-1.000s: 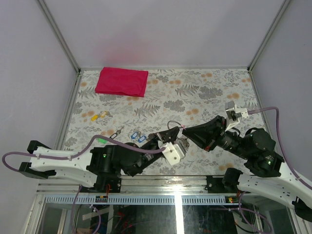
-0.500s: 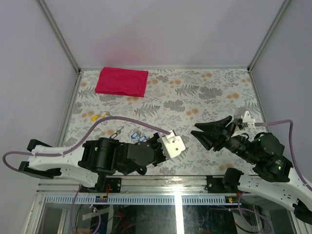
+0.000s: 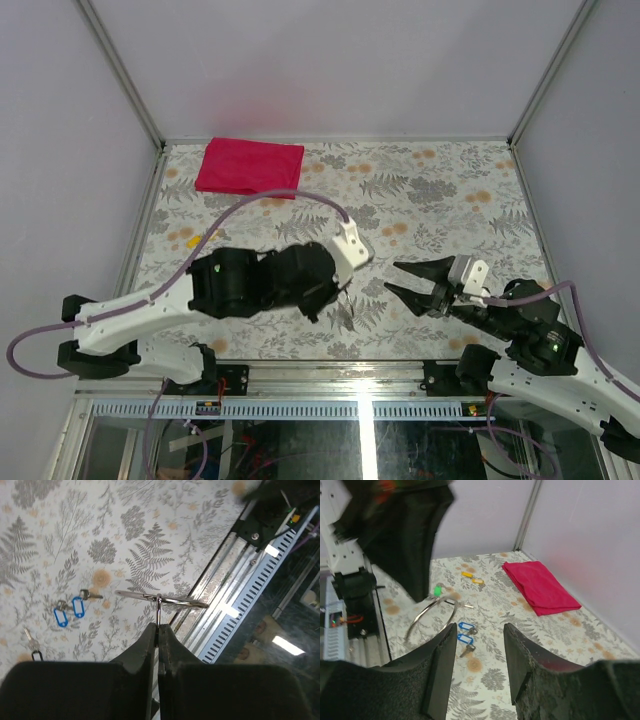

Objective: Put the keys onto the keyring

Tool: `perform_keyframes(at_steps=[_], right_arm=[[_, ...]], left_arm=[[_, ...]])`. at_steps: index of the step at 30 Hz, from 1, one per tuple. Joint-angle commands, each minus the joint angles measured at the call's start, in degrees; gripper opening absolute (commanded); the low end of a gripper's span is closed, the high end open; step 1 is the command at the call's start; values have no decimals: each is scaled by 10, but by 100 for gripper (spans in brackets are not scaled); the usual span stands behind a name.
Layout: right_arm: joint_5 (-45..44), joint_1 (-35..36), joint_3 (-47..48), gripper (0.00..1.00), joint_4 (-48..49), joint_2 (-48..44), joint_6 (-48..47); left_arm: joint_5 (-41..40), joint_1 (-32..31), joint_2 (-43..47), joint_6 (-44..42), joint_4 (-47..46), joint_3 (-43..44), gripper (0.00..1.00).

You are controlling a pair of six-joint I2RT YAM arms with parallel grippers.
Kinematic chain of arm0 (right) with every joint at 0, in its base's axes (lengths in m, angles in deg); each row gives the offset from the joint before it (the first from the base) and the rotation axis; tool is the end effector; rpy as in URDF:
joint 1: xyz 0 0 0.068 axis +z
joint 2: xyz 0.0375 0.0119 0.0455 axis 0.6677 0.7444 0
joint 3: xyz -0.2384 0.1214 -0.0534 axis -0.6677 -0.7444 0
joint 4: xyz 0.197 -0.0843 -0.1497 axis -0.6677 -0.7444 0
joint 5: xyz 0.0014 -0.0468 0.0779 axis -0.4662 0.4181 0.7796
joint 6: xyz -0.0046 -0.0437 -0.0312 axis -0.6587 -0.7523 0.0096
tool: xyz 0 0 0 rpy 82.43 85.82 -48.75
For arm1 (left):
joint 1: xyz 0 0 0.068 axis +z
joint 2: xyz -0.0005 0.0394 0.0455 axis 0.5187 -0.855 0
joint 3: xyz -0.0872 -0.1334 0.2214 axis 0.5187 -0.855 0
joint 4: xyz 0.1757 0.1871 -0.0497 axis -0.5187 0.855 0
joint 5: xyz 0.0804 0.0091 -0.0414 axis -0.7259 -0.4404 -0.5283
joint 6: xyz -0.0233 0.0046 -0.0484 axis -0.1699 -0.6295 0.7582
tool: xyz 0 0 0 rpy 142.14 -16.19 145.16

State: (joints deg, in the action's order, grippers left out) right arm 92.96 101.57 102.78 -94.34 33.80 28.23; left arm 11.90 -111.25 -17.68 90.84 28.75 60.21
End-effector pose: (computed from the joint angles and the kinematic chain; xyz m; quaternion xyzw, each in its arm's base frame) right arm 0.0457 0.0827 0.3741 -0.3597 0.5048 0.3703 0.6918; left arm 0.0513 -0.2384 0.4229 0.4736 0.7832 -0.1923 0.3540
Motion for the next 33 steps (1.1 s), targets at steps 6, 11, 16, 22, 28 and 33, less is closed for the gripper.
perform_keyframes(at_steps=[6, 11, 16, 22, 28, 33], right_arm=[[94, 2, -17, 49, 60, 56, -161], [126, 2, -6, 49, 88, 118, -198], [134, 2, -8, 49, 117, 154, -213], [145, 3, -19, 52, 154, 169, -206], [152, 12, -12, 54, 155, 181, -204], [148, 24, -9, 55, 135, 194, -218]], left_arm=[[187, 149, -32, -40, 60, 19, 0], [209, 163, -45, -53, 62, 34, 0], [220, 167, -48, -55, 65, 45, 0], [223, 169, -50, -52, 71, 48, 0], [222, 169, -55, -51, 75, 52, 0], [224, 170, -55, -50, 77, 57, 0]])
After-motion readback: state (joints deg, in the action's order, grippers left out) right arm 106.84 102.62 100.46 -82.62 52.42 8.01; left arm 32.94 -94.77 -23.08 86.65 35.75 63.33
